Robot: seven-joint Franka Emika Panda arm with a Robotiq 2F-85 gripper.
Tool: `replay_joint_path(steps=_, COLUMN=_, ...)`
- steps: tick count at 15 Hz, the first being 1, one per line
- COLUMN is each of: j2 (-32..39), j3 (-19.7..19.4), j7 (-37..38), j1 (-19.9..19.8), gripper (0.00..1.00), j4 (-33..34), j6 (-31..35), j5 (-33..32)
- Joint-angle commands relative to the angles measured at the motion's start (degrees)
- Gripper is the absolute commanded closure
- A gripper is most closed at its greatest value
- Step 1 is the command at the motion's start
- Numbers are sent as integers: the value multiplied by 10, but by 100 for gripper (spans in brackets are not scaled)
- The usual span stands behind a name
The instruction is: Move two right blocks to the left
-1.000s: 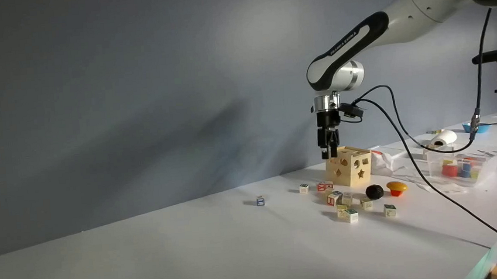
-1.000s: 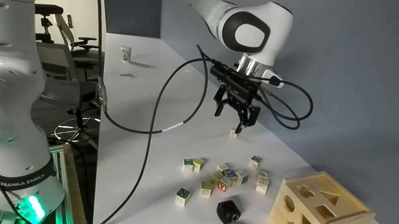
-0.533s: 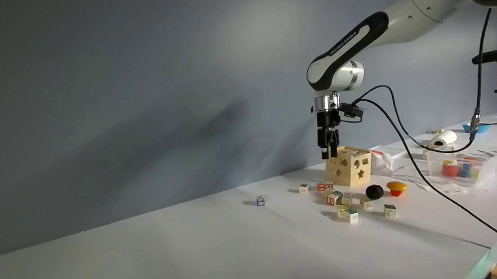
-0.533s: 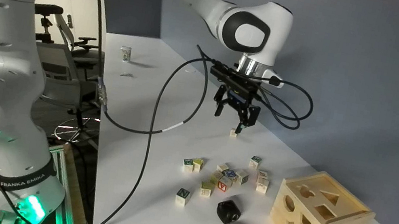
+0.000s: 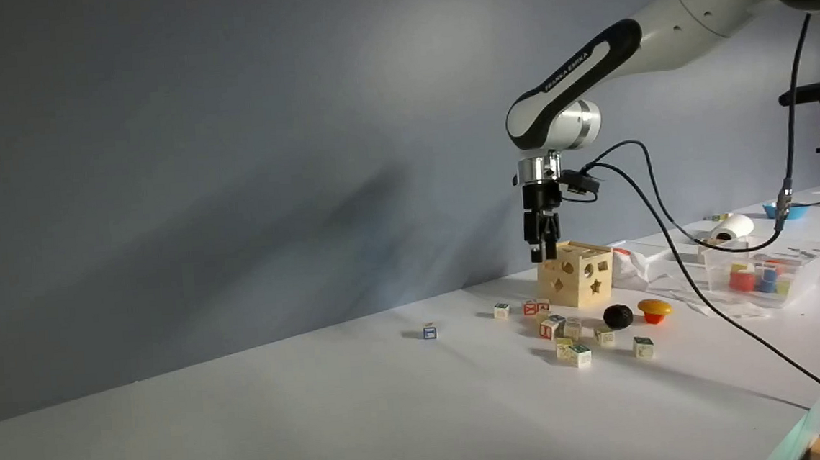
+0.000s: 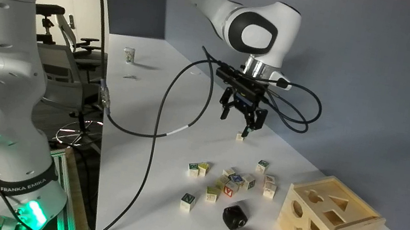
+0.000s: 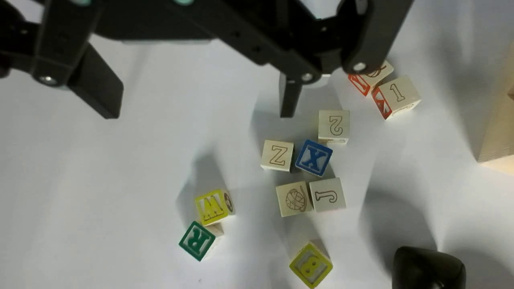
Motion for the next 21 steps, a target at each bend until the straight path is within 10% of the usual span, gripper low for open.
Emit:
replay_joint_path(steps=1, j2=0, j3=-21, j7=-2, j1=20, gripper=0, j4=1, j6=-1, j5=3)
replay_joint_path(steps=21, j2=94, j3=-139, j7=572, j1=78, gripper=0, j4=-5, j6=289, j5=-101)
